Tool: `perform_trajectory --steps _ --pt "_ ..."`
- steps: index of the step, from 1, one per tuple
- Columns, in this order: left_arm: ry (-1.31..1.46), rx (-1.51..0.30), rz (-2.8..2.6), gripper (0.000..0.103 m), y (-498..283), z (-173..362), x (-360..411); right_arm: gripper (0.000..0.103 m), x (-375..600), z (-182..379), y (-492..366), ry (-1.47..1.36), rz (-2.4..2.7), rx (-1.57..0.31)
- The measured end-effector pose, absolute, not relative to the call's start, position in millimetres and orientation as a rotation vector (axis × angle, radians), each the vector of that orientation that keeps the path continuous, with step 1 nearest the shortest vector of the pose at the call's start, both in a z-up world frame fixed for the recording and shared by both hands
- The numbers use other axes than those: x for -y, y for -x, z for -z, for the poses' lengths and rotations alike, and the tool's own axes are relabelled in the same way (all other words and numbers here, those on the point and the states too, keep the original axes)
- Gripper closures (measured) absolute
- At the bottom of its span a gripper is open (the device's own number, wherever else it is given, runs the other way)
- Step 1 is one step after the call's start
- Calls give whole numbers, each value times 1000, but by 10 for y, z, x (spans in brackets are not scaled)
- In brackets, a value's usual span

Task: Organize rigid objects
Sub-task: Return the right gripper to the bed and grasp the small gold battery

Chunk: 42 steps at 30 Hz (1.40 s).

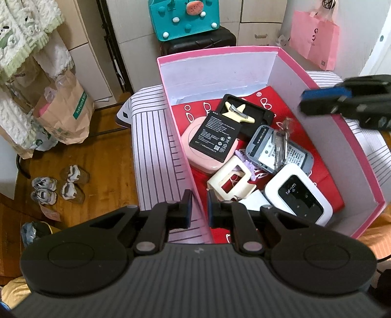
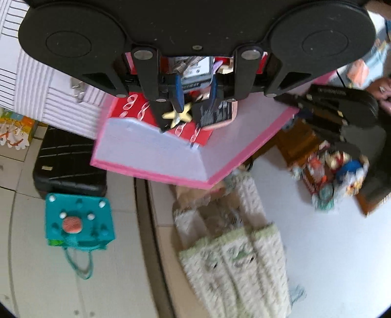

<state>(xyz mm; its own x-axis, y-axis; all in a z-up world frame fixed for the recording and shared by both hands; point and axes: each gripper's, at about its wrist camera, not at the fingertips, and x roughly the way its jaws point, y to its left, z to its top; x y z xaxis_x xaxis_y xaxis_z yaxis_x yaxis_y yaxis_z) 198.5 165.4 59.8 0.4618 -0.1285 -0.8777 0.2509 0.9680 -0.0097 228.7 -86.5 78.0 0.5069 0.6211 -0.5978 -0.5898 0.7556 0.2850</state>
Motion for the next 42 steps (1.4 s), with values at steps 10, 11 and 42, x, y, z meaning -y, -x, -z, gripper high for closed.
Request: perform_trajectory --steps 10,11,42 --pt "-69 -1051 228 91 -1960 -585 -1713 65 1668 -743 -2108 -68 -556 -670" --pt "-64 -1050 226 91 -1959 -584 -1717 64 1710 -698 -2111 -61 -548 -675" --pt "-14 -1053 203 91 -1951 -583 -1740 55 1567 302 -2515 328 -736 -675"
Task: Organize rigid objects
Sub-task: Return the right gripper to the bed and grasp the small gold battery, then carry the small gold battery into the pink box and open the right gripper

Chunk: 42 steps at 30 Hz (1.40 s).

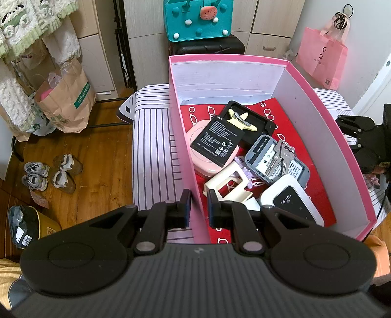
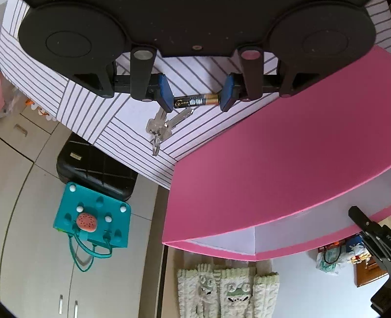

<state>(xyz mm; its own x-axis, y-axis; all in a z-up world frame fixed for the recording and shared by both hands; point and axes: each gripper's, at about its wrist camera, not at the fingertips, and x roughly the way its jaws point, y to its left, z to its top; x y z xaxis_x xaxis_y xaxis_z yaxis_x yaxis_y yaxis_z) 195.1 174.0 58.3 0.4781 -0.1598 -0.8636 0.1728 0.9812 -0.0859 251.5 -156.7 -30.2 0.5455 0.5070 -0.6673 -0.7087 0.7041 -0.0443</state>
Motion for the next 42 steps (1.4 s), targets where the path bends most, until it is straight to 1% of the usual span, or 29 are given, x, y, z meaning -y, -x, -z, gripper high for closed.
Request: perform_trajectory --steps 13,24,29,36,42 --pt "-4 -1051 205 91 -1959 -586 -1732 56 1583 322 -2546 279 -731 -705" --pt "4 -1046 217 91 -1975 -582 -1748 56 1579 194 -2423 249 -655 -726" --pt "1 -1045 224 91 -1979 -576 -1751 56 1669 -20 -2368 200 -609 -732" --pt "10 -1043 227 91 -1978 -568 -1776 56 1693 -490 -2236 147 -627 -667" --pt "15 -1035 236 90 -1973 -553 -1799 56 1503 -849 -2183 76 -708 -627"
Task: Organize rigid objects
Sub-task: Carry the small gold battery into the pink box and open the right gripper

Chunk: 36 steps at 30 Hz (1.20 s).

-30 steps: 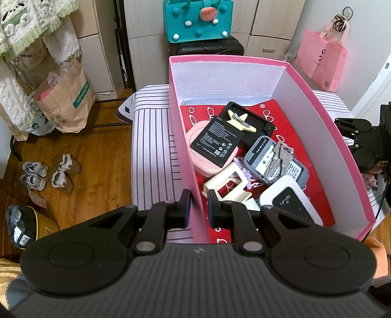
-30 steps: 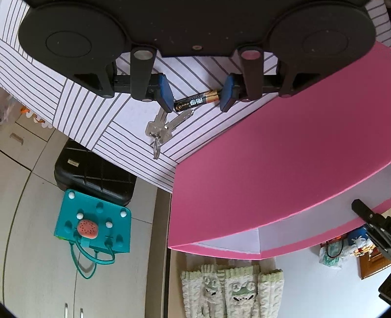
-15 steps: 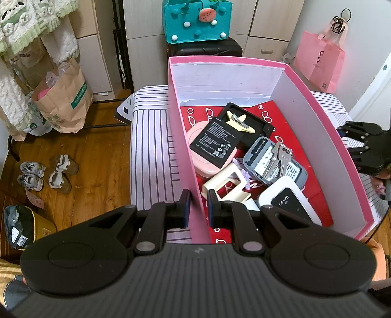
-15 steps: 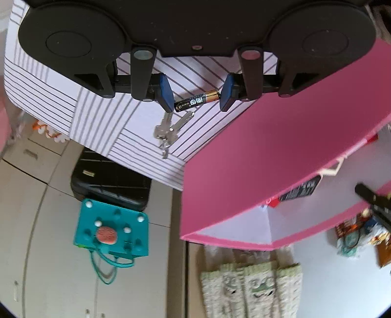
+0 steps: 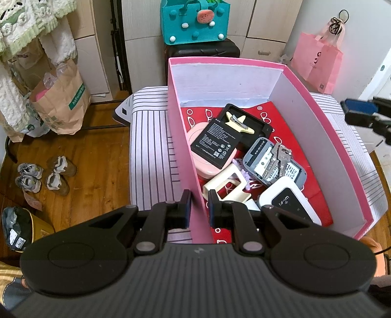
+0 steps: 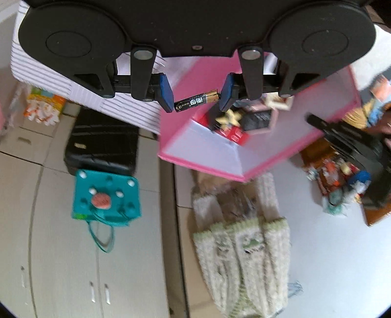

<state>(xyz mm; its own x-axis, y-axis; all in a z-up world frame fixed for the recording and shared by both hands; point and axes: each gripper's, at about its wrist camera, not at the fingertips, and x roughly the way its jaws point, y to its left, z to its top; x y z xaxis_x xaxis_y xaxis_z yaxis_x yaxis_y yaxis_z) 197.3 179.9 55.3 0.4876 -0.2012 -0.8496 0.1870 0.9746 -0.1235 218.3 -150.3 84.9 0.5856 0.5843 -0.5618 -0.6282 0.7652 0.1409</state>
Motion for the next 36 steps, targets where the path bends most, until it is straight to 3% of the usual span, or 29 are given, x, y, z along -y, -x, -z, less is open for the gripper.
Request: perform_trajectory --steps 8,25,36 --pt "60 -1047 232 90 -2022 -559 -1853 56 795 -961 -2294 169 -861 -589" --pt "87 -1014 264 88 -1975 -535 -1917 56 166 -473 -2748 483 -746 -777" --pt "67 -1011 273 88 -1975 -533 -1905 49 993 -857 -2557 75 -655 -712"
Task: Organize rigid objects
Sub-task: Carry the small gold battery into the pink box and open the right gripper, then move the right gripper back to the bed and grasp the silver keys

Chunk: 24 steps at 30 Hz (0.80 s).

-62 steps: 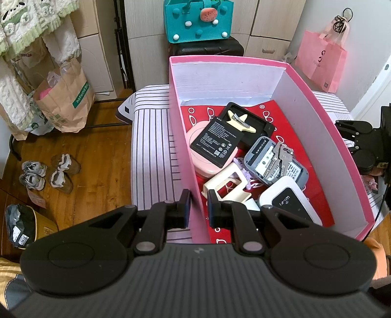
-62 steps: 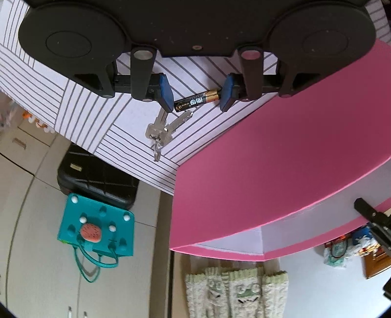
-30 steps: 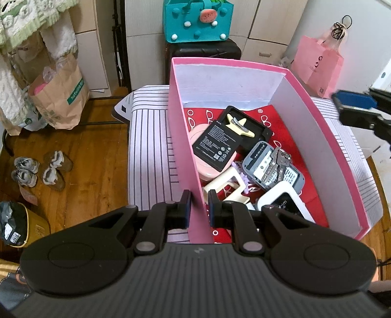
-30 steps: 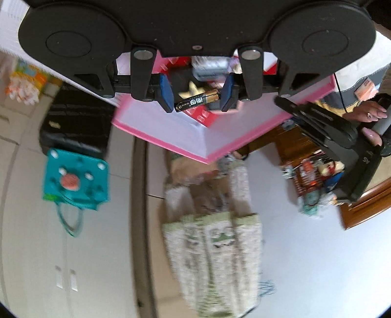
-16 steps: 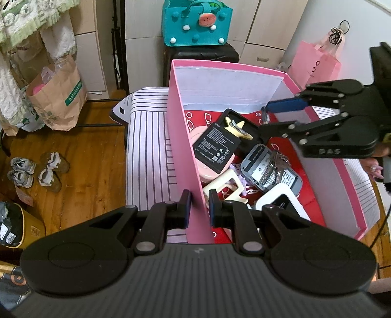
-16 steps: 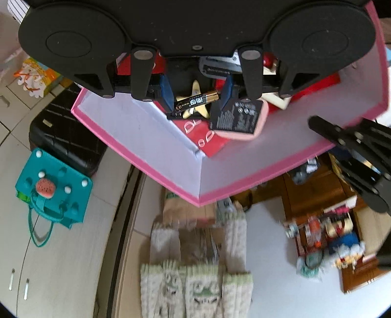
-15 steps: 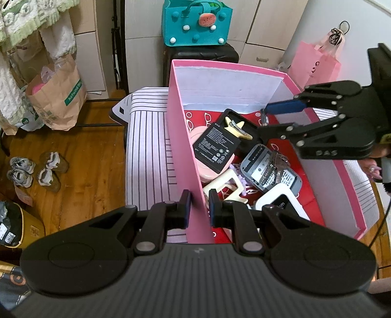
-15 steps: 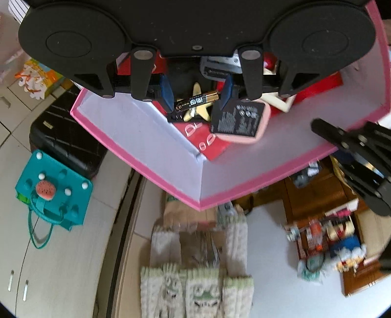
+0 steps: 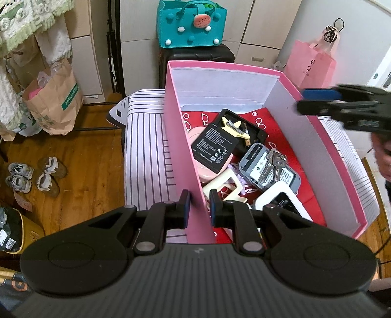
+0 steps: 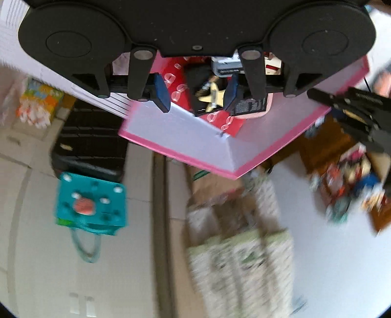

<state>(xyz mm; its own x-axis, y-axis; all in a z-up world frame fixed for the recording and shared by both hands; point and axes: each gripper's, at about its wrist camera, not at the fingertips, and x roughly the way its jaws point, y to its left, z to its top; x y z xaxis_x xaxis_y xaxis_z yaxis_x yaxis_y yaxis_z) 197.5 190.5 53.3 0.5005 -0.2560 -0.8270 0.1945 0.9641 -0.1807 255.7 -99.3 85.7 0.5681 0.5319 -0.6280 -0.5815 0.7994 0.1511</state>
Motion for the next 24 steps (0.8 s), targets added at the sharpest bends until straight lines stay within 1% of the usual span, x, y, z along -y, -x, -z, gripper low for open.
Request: perform_trajectory --steps 2,5,10,17,24 --pt "68 -1010 272 88 -1976 -534 -1904 49 1211 -871 -2457 23 -615 -702" --pt "72 -1008 269 88 -1975 -533 -1905 45 1462 -856 -2353 -8 -571 -693" --pt "79 -1003 256 88 -1962 -526 -1902 45 1808 -691 -2184 -19 -460 -691" --pt "64 -1005 244 88 -1944 -539 -1875 44 1881 -470 -2005 92 -420 -663" --pt "2 -1000 216 88 -1923 -548 -1763 45 1828 -182 -2249 151 -472 -714"
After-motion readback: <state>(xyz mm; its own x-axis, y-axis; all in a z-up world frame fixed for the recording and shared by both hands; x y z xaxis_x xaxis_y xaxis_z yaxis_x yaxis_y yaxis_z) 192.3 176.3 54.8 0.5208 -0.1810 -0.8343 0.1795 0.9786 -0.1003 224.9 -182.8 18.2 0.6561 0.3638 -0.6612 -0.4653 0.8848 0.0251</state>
